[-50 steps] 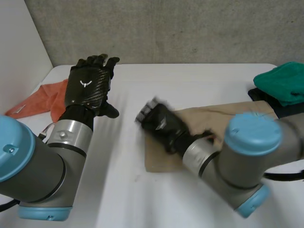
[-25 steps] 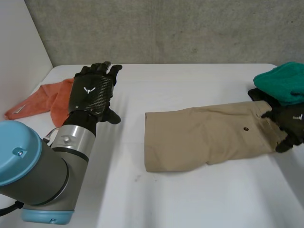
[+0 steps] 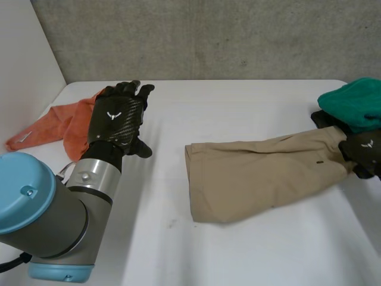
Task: Fold the laundry.
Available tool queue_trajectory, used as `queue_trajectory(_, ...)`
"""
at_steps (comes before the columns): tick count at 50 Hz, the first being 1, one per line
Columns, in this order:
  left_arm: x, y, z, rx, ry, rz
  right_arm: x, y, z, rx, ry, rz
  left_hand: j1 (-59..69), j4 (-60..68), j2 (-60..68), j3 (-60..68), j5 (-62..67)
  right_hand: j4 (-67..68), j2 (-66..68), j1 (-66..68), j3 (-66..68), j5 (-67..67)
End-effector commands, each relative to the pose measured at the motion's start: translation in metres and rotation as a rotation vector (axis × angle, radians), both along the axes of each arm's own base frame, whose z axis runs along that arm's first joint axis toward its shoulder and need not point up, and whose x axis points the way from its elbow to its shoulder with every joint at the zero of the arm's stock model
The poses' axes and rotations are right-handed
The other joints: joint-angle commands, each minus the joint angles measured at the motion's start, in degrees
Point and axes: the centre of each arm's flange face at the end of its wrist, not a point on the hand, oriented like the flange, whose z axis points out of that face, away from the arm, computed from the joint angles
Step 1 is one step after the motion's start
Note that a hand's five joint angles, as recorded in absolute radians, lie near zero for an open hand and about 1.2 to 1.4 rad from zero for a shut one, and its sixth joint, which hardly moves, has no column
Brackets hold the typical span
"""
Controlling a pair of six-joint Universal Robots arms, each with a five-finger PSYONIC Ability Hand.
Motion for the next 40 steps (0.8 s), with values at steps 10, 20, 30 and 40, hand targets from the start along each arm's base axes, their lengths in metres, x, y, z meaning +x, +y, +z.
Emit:
queue_trajectory(10,0.002,-0.001,0.001,-0.003,0.002,0.005,0.196,0.120,0.044,-0.344,0.205,0.654,-0.9,-1.6,-1.9,-2.2,-2.8,11.4,12.5,17.2,11.7,13.4)
queue_trajectory(20,0.000,-0.002,0.006,-0.019,0.007,0.003,0.232,0.175,-0.002,-0.299,0.285,0.876,-0.9,-1.6,-1.9,-2.2,-2.8,-16.5,-15.4,-10.7,-16.2,-14.5)
queue_trajectory(30,-0.023,-0.009,0.042,-0.107,0.071,-0.038,0.223,0.162,0.059,-0.099,-0.176,0.736,-0.5,-1.3,-1.5,-1.8,-2.4,-58.6,-57.5,-52.8,-58.3,-56.6)
queue_trajectory(40,-0.097,0.002,0.016,0.011,-0.015,-0.217,0.155,0.086,0.105,0.148,-0.662,0.350,-0.7,-1.4,-1.7,-2.0,-2.6,-58.6,-57.5,-52.8,-58.3,-56.6)
